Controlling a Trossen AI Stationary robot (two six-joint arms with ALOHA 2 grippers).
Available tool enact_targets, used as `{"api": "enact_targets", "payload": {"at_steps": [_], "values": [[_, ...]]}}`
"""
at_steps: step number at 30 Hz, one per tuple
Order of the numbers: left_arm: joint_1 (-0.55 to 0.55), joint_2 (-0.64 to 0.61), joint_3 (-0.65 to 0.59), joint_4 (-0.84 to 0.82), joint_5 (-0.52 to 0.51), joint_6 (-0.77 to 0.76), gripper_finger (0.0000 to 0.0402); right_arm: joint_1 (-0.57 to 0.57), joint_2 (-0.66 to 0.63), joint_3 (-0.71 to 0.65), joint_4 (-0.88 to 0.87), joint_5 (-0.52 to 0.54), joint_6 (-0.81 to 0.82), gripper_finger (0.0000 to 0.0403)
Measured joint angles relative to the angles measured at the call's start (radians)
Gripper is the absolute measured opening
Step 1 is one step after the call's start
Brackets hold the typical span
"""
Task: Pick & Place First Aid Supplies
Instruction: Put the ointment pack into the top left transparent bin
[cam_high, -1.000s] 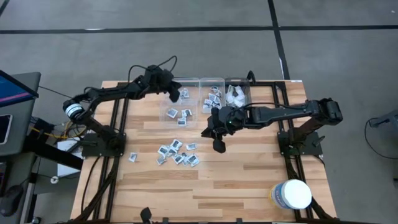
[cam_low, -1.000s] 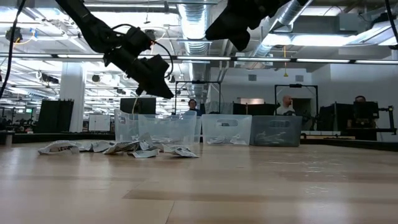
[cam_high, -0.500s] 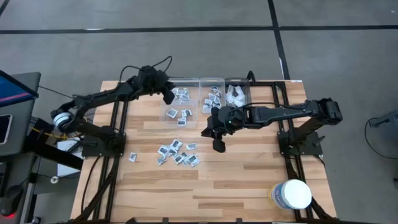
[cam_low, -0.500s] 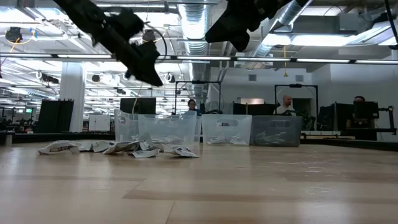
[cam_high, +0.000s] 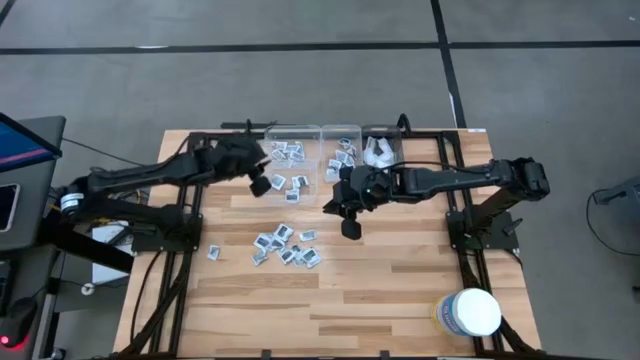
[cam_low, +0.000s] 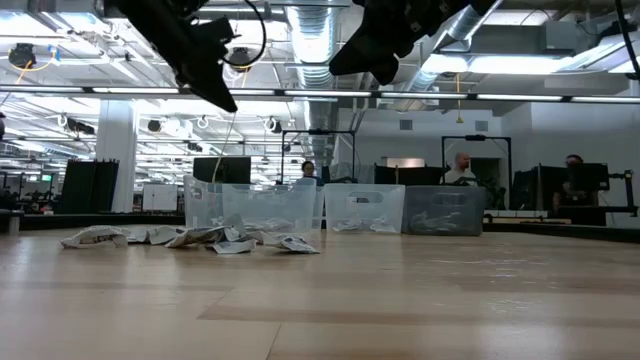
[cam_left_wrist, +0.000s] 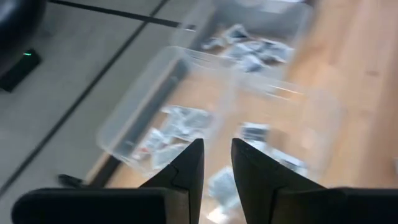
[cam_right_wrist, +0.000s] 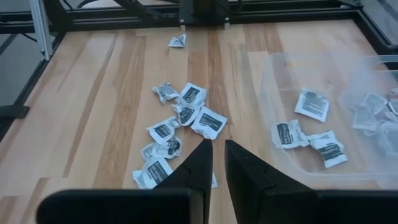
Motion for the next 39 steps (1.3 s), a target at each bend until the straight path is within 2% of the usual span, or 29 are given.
{"api": "enact_targets", "payload": {"at_steps": [13, 21, 29, 33, 39], "values": [[-0.345, -0.036, 0.000, -0.216, 0.002, -0.250, 0.0083, 0.027, 0.000, 0.000, 0.000, 0.000, -0.003, 0.0037], [-0.504, -0.033, 0.000, -0.367, 0.204, -0.396, 0.0083, 0.056, 0.000, 0.000, 0.000, 0.000, -0.047, 0.0037], [-0.613, -0.033, 0.000, -0.588, 0.232, -0.716, 0.0083, 0.093, 0.000, 0.000, -0.001, 0.000, -0.047, 0.0037], [-0.642, -0.032, -0.009, -0.657, 0.238, -0.828, 0.0083, 0.112, 0.000, 0.000, 0.000, 0.000, -0.046, 0.0037], [-0.682, 0.011, -0.071, -0.672, 0.396, -0.877, 0.0083, 0.129, 0.000, 0.000, -0.002, 0.000, -0.044, 0.0037]]}}
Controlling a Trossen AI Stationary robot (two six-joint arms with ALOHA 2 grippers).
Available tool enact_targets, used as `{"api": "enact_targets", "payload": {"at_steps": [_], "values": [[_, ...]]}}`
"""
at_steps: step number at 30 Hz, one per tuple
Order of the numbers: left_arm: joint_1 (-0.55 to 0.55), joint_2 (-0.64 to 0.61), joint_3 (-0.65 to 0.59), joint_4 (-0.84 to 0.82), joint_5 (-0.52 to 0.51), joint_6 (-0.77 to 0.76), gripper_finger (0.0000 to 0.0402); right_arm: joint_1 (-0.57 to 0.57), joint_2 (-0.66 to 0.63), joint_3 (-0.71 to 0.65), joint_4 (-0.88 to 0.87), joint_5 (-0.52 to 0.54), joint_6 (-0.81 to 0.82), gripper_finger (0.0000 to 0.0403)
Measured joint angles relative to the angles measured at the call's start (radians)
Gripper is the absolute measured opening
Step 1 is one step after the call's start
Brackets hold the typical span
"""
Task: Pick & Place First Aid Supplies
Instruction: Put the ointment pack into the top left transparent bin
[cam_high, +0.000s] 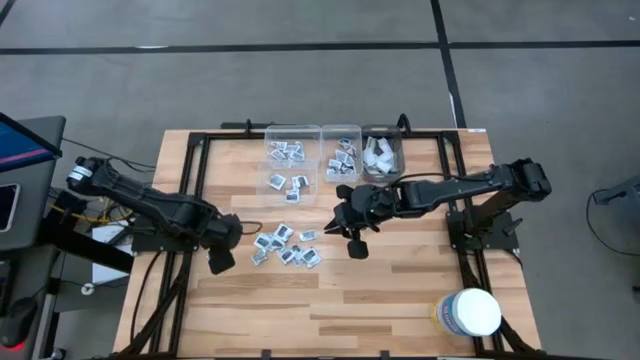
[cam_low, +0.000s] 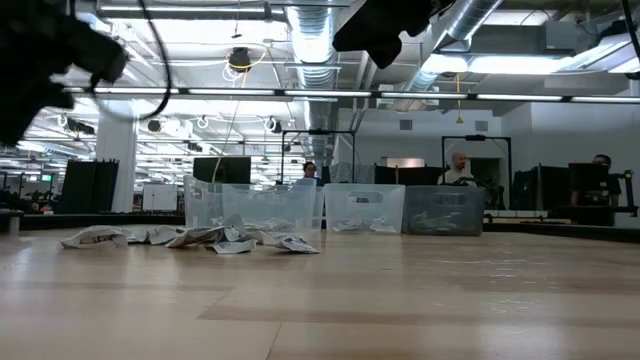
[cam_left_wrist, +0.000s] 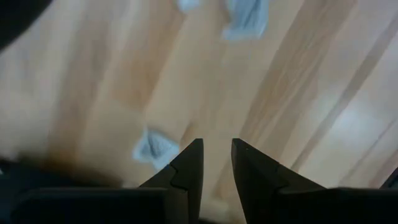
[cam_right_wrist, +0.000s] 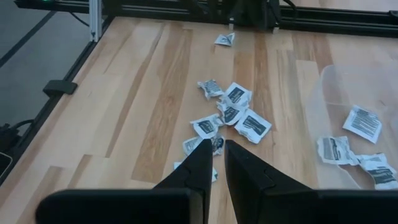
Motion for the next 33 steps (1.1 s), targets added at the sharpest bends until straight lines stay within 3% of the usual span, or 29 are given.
{"api": "enact_targets", "payload": {"at_steps": [3, 11, 23, 33], "values": [[-0.020, 0.047, -0.048, -0.004, 0.055, -0.047, 0.0083, 0.010, 0.000, 0.000, -0.002, 0.000, 0.000, 0.0037], [-0.033, 0.163, -0.096, -0.002, 0.059, -0.102, 0.0083, 0.025, 0.000, 0.000, -0.002, 0.000, 0.008, 0.0037], [0.001, 0.200, -0.096, -0.032, -0.065, -0.205, 0.0083, 0.025, 0.000, 0.000, -0.007, 0.000, 0.019, 0.0037], [0.031, 0.204, -0.105, -0.057, -0.064, -0.239, 0.0083, 0.025, 0.000, 0.000, -0.034, 0.000, 0.053, 0.0037]]}}
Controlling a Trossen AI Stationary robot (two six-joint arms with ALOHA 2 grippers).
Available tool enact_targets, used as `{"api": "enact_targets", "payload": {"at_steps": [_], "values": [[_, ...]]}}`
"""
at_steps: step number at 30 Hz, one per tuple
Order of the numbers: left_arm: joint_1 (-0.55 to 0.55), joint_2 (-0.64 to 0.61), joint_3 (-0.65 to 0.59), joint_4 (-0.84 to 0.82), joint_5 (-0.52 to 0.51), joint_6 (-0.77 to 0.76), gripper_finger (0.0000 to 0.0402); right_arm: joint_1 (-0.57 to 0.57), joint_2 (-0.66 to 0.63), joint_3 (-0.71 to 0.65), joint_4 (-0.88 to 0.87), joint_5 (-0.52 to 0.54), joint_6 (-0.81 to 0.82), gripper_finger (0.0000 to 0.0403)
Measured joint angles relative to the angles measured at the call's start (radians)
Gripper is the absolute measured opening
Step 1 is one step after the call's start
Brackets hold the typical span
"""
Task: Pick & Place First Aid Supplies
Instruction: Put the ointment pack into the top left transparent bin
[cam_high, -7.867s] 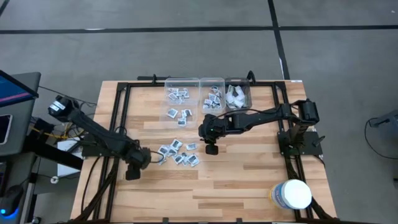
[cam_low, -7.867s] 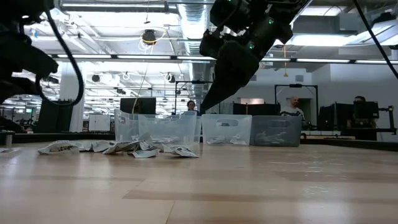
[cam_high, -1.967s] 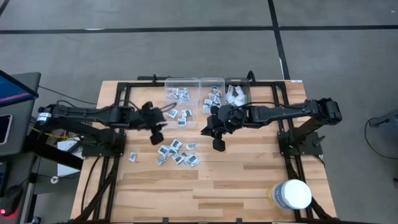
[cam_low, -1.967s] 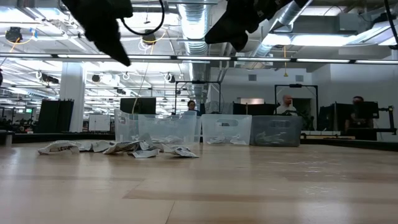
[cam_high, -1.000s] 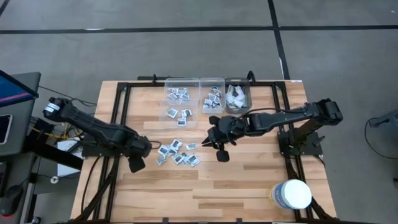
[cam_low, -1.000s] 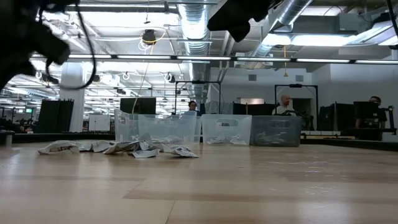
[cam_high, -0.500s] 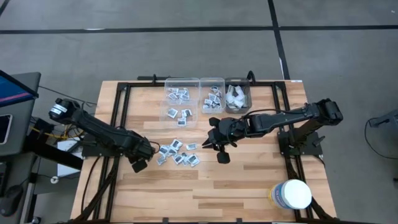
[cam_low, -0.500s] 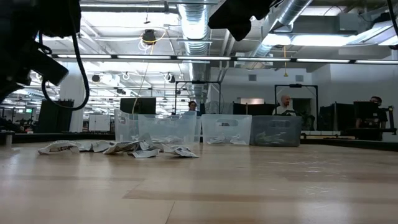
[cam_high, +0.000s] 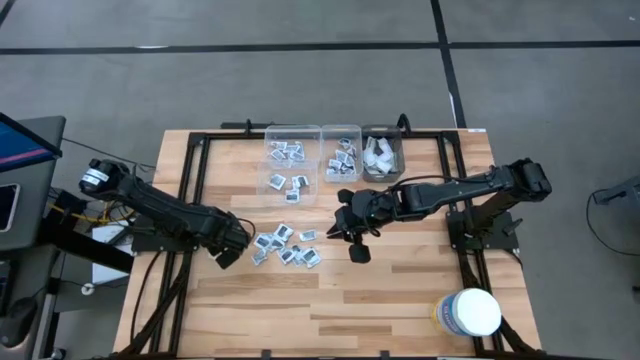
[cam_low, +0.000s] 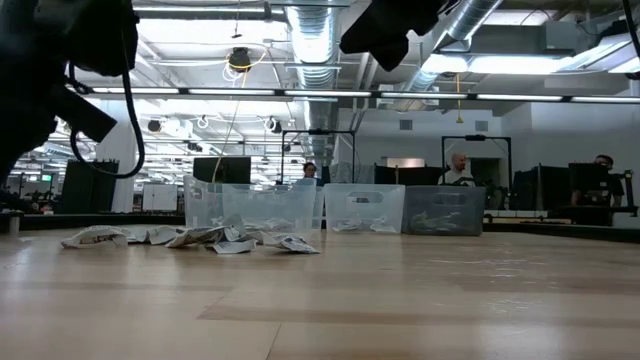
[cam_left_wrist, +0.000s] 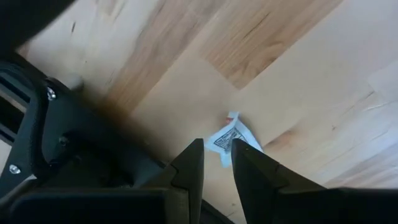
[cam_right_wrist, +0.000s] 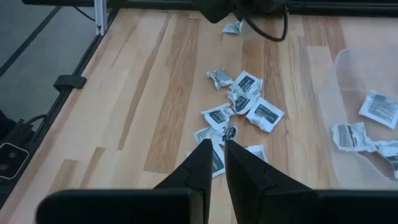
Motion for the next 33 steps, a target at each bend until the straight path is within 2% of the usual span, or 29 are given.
{"api": "enact_targets", "payload": {"at_steps": [5, 18, 28, 33], "values": [[0.012, 0.000, -0.051, 0.058, 0.050, 0.000, 0.0083, 0.001, 0.000, 0.000, -0.008, 0.000, 0.009, 0.0037], [0.013, 0.000, -0.074, 0.098, 0.050, -0.026, 0.0083, 0.000, 0.000, 0.000, -0.008, 0.000, 0.026, 0.0037], [0.013, 0.075, -0.073, 0.100, 0.054, -0.027, 0.0083, 0.000, 0.000, 0.000, -0.005, 0.000, 0.026, 0.0037], [0.011, 0.095, -0.073, 0.108, 0.094, -0.026, 0.0083, 0.000, 0.000, 0.000, -0.001, 0.000, 0.026, 0.0037]]}}
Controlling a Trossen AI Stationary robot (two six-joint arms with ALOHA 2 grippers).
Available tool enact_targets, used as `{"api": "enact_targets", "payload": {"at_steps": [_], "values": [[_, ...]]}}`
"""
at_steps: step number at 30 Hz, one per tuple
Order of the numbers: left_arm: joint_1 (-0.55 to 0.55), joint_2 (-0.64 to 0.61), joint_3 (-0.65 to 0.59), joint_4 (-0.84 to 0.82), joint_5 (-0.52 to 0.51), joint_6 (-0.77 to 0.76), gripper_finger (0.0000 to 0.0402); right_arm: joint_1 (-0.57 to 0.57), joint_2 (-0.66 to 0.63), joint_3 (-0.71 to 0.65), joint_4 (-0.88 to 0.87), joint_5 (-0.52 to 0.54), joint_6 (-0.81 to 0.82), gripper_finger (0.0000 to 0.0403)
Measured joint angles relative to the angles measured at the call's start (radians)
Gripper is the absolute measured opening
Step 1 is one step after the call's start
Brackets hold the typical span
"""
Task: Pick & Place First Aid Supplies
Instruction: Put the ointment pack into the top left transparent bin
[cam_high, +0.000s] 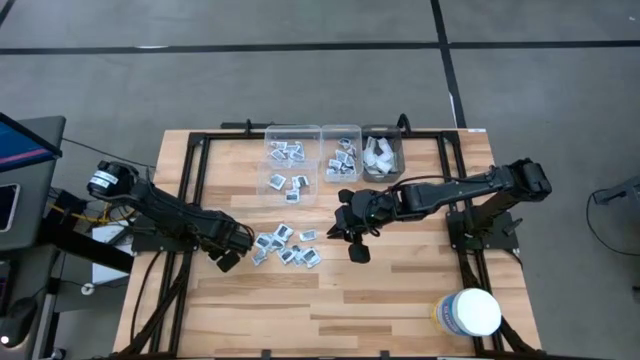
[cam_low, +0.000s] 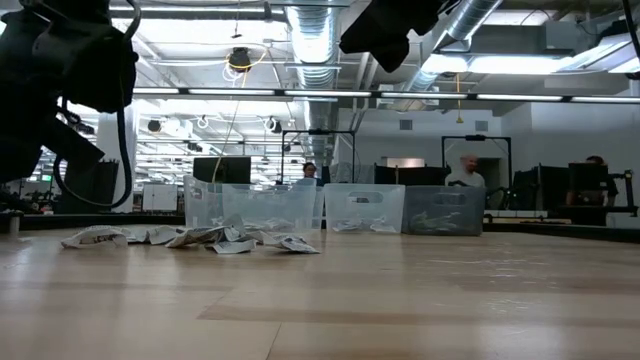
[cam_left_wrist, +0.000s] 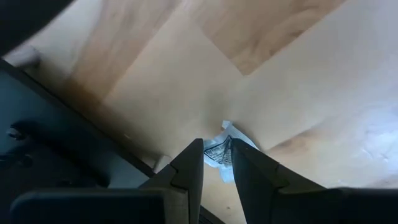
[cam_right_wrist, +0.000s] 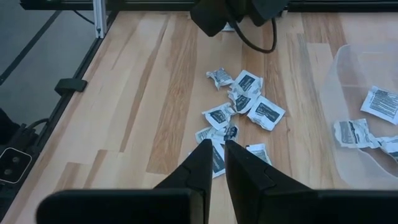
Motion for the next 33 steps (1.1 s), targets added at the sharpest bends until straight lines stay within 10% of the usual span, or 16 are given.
{"api": "enact_targets", "payload": {"at_steps": [21, 33], "values": [[0.000, 0.065, 0.011, 0.040, 0.034, 0.010, 0.0007, 0.000, 0.000, 0.000, 0.003, 0.000, 0.000, 0.0037], [0.001, -0.155, 0.117, 0.202, -0.081, 0.063, 0.0007, 0.000, 0.000, 0.000, 0.010, 0.000, -0.003, 0.0037]]}}
